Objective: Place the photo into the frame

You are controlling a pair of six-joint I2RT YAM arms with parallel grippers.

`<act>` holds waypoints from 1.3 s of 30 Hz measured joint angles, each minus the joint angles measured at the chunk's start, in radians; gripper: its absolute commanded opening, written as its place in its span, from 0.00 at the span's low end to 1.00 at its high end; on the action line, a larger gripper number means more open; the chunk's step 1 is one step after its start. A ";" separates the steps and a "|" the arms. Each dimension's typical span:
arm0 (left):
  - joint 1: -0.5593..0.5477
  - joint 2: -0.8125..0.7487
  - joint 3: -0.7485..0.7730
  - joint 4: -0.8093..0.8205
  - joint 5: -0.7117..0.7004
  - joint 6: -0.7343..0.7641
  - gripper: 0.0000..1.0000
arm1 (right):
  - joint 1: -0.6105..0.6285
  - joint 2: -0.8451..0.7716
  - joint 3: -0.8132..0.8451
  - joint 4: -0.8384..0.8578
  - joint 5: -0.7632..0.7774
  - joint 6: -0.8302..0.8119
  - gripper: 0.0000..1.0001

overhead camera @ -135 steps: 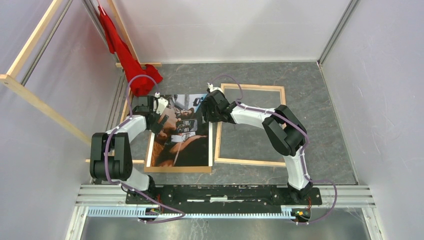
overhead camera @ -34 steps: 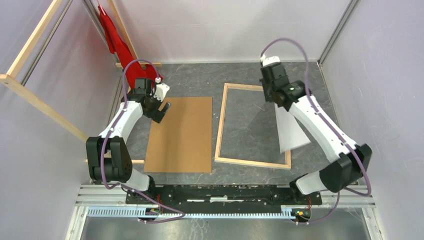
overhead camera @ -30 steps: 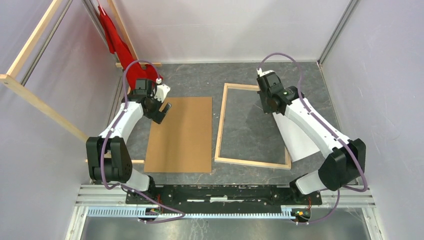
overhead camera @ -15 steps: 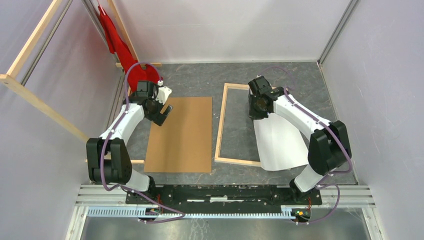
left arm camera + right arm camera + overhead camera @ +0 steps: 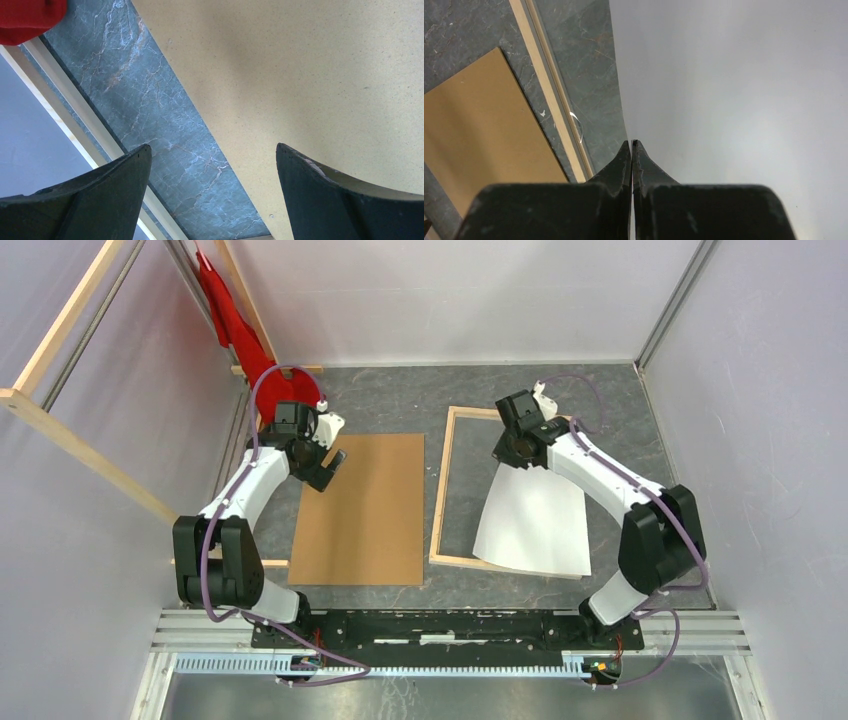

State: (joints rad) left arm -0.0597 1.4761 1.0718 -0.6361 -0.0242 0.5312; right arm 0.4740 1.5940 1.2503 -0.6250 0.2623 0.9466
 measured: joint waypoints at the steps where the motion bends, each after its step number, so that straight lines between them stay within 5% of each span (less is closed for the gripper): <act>1: 0.000 0.000 0.000 0.000 0.000 0.000 1.00 | 0.003 0.013 0.008 0.005 0.005 0.001 0.00; 39: -0.002 0.000 -0.033 0.006 -0.002 0.001 1.00 | 0.077 0.154 0.096 0.061 0.132 0.033 0.00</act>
State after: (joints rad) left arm -0.0616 1.4761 1.0389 -0.6296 -0.0257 0.5320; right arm 0.5510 1.7477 1.3460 -0.5640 0.3939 0.9794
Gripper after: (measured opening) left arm 0.997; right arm 0.006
